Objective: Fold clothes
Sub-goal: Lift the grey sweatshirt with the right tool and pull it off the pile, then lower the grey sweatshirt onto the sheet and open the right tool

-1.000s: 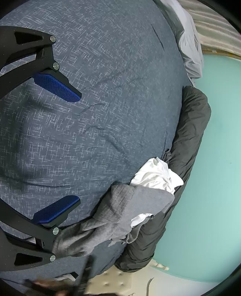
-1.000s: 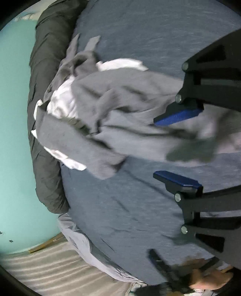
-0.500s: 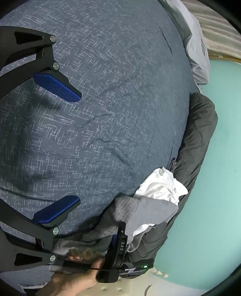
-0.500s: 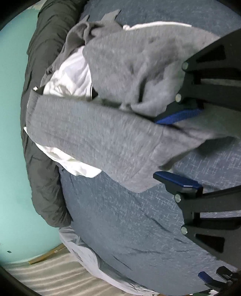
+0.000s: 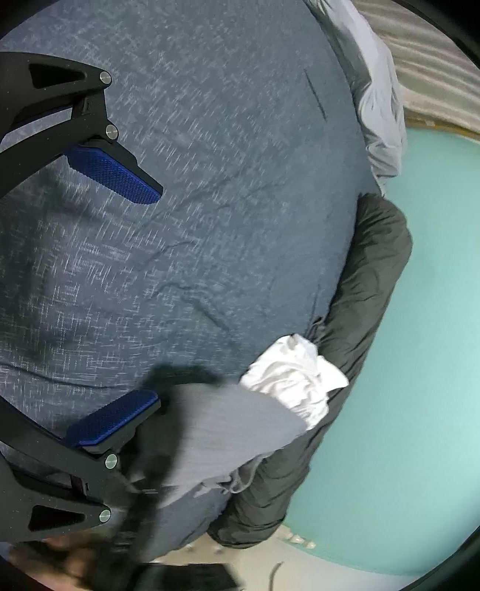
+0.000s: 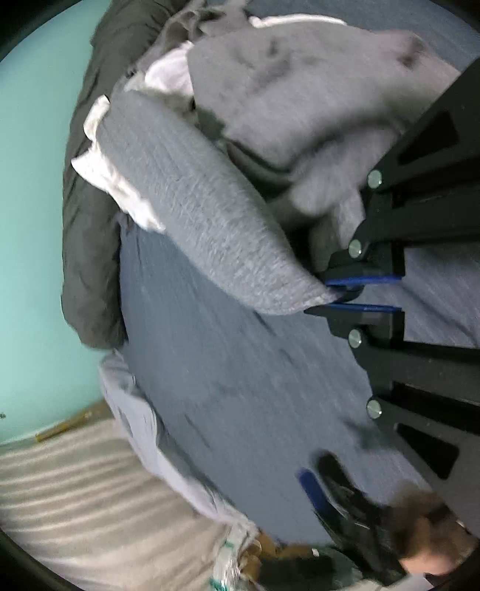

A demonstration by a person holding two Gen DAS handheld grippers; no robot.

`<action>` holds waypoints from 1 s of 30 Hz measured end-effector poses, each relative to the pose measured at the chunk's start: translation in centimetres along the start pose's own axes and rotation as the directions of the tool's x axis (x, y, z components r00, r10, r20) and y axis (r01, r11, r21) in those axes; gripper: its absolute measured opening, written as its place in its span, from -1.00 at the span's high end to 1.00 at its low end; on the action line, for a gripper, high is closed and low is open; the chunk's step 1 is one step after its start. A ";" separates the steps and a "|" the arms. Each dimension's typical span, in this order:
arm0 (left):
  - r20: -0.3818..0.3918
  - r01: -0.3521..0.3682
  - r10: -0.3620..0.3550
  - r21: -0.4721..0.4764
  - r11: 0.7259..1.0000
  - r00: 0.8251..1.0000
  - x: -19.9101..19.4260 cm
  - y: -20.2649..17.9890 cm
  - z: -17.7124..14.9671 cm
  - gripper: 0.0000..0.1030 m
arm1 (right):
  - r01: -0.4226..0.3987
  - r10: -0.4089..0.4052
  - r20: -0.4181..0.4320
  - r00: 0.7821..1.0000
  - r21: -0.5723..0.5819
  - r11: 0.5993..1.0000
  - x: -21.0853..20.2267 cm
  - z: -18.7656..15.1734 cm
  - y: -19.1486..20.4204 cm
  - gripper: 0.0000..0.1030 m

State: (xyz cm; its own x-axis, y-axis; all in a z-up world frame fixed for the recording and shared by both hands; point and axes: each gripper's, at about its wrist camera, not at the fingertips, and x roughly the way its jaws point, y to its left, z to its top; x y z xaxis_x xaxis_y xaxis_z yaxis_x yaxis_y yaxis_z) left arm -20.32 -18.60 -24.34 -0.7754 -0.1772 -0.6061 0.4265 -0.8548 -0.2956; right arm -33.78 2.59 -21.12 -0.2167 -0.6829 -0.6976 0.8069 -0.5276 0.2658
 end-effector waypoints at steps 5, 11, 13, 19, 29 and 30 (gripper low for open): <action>0.022 0.005 -0.005 0.000 1.000 1.000 -2.2 0.7 0.4 -0.99 | -0.041 0.041 -0.067 0.997 -0.003 0.999 -0.3 -4.3 3.4 0.86; 0.012 0.014 -0.014 0.003 1.000 1.000 -2.9 1.3 0.2 -0.99 | 0.030 -0.029 -0.169 0.985 0.003 1.000 1.2 -7.7 4.1 0.76; 0.007 0.006 -0.007 0.012 1.000 1.000 -2.9 1.6 0.2 -0.99 | 0.033 -0.027 -0.114 0.993 0.053 0.998 -0.2 -6.9 2.9 0.73; -0.005 0.009 -0.009 0.003 1.000 1.000 -2.4 2.0 0.2 -0.99 | 0.073 -0.078 0.025 0.997 0.152 0.986 -2.6 -2.3 -0.1 0.04; -0.029 0.002 -0.002 0.007 1.000 1.000 -1.4 2.6 -0.2 -0.99 | 0.121 -0.109 -0.054 0.993 0.380 0.917 3.2 2.8 -6.2 -0.26; -0.033 0.000 0.000 0.002 1.000 0.999 -1.2 2.8 -0.3 -0.99 | 0.124 -0.109 -0.061 0.992 0.394 0.911 3.8 3.2 -6.6 -0.26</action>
State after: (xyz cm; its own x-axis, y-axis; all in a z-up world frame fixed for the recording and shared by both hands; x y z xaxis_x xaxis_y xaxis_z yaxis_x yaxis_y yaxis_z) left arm -18.08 -20.63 -24.62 -0.7598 -0.1612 -0.6299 0.4253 -0.8560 -0.2939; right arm -41.69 1.88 -23.41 -0.2697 -0.5895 -0.7614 0.4915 -0.7642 0.4175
